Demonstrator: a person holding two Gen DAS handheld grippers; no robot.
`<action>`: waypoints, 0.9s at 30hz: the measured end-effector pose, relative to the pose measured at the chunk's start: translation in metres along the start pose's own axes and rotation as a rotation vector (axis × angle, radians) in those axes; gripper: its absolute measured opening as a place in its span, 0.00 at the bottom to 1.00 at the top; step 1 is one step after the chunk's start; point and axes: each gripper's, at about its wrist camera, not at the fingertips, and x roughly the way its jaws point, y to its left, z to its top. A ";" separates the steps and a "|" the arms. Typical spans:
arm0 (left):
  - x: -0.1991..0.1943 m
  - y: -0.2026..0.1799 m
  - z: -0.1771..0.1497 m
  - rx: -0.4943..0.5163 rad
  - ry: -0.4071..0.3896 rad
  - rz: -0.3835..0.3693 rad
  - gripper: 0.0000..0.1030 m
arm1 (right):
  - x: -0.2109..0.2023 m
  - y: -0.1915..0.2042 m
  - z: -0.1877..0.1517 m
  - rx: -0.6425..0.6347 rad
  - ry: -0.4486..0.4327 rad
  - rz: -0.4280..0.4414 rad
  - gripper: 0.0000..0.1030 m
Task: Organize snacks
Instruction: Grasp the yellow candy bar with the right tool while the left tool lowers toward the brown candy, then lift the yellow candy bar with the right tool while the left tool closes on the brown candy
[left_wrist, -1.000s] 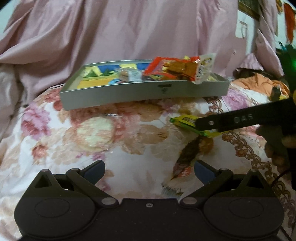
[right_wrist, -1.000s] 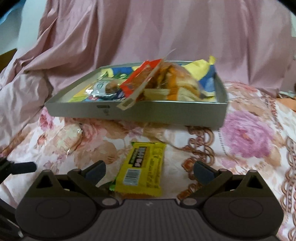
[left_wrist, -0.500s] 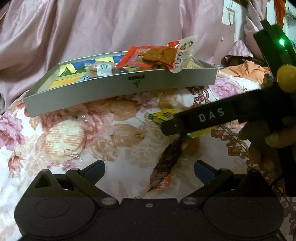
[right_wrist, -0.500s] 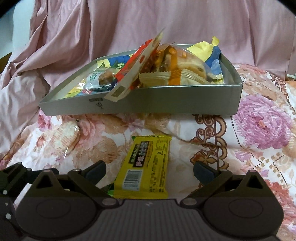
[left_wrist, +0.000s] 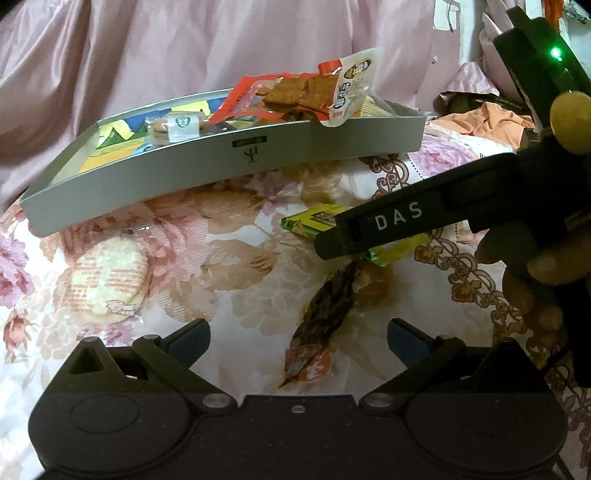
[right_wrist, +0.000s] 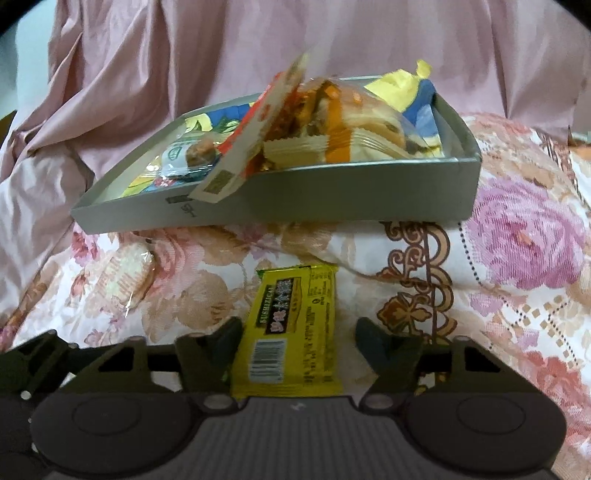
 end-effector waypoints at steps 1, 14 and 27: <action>0.002 -0.001 0.001 0.003 0.006 -0.001 0.94 | 0.000 -0.002 0.000 0.008 0.005 0.003 0.58; 0.012 0.005 0.002 -0.012 0.069 0.009 0.71 | 0.000 -0.002 -0.001 0.029 0.010 0.013 0.54; 0.011 0.004 0.002 -0.042 0.094 0.003 0.54 | 0.000 -0.001 -0.004 0.019 -0.010 0.016 0.55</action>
